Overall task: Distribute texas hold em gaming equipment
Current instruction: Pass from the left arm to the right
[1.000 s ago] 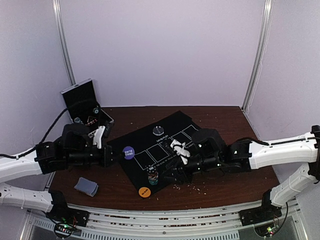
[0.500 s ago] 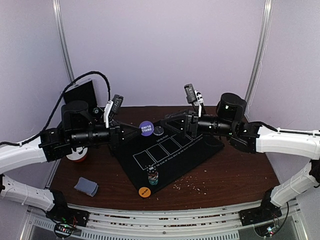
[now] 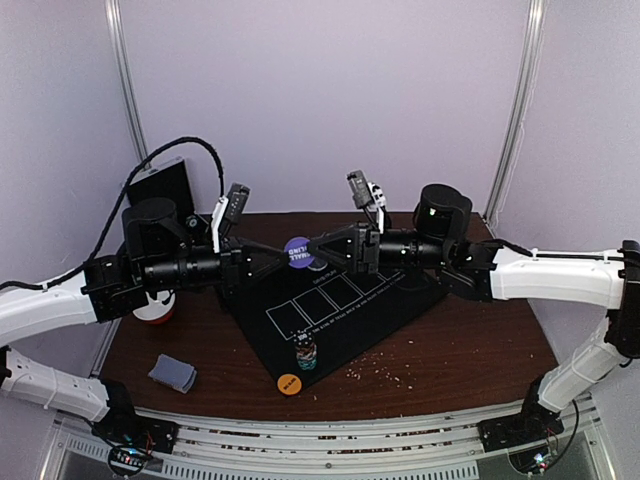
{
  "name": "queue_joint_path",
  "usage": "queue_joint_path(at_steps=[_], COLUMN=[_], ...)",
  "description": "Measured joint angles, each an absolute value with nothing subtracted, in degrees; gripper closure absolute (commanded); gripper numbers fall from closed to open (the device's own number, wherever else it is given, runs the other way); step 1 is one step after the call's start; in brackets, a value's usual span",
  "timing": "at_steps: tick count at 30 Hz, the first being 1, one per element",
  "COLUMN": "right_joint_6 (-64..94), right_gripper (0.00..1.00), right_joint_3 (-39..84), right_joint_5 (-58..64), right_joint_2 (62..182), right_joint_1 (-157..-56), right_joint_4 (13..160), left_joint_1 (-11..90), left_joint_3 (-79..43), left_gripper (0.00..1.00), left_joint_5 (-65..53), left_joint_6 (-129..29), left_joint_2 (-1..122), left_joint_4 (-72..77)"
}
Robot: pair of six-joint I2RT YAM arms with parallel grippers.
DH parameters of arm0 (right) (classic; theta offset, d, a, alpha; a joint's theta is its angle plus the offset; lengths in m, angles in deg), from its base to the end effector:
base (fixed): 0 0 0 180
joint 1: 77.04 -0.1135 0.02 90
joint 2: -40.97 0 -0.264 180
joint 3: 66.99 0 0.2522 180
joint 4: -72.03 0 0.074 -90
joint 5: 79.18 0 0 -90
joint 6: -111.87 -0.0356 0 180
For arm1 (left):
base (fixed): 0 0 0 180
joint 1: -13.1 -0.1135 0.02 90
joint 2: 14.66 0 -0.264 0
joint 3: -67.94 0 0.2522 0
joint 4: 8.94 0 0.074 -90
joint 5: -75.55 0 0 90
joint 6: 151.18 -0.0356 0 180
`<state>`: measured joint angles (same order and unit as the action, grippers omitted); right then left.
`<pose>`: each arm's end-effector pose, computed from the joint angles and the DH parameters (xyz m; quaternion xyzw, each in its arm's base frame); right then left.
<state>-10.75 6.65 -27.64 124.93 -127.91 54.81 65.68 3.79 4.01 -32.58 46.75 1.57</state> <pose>0.1983 0.2789 0.3431 -0.3427 0.5792 0.6335 0.3818 0.1444 -0.2073 0.3428 0.2577 0.7055 -0.5141 0.4143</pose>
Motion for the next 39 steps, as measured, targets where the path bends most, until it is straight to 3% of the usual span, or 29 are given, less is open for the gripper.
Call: queue_joint_path(at_steps=[4, 9, 10, 12, 13, 16, 24, 30, 39], right_joint_6=[-10.95, -10.34, -10.18, -10.05, -10.08, -10.38, -8.94, -8.31, -7.23], right_gripper=[1.00, 1.00, 1.00, 1.00, 1.00, 1.00, 1.00, 1.00, 1.00], right_joint_3=[6.63, 6.63, 6.63, 6.52, 6.34, 4.99, -0.10, -3.40, -5.46], right_joint_5=[-28.92, -30.37, -30.39, -30.41, -30.41, -30.08, -20.71, -17.08, -18.15], right_joint_2=[125.19, 125.19, 125.19, 125.13, 125.06, 124.04, 118.09, 120.93, 132.58], right_joint_1=[-127.91, -127.89, -127.89, -127.63, -127.30, -125.10, -106.49, -91.74, -85.93], right_joint_4=[54.68, 54.26, 54.26, 54.20, 54.24, 55.93, 71.38, 80.43, 83.90], left_joint_1=[65.68, 65.61, 65.61, 65.63, 65.68, 65.85, 65.87, 65.87, 65.87], left_joint_3=[3.79, 3.79, 3.81, 3.81, 3.81, 3.81, 3.90, 6.69, 8.90], left_gripper=[1.00, 1.00, 0.90, 0.46, 0.33, 0.19, 0.12, 0.12, 0.11], left_joint_5=[4.03, 4.03, 4.01, 3.53, 3.07, -1.72, -13.65, -18.07, -19.69], left_joint_6=[-32.56, -32.36, -32.36, -32.36, -32.54, -32.34, -32.39, -32.19, -32.19], left_joint_2=[46.79, 46.86, 46.86, 46.90, 46.97, 47.27, 49.72, 50.05, 50.03], left_joint_4=[1.38, 1.22, 1.22, 1.18, 1.25, 2.84, 11.98, 14.86, 16.06])
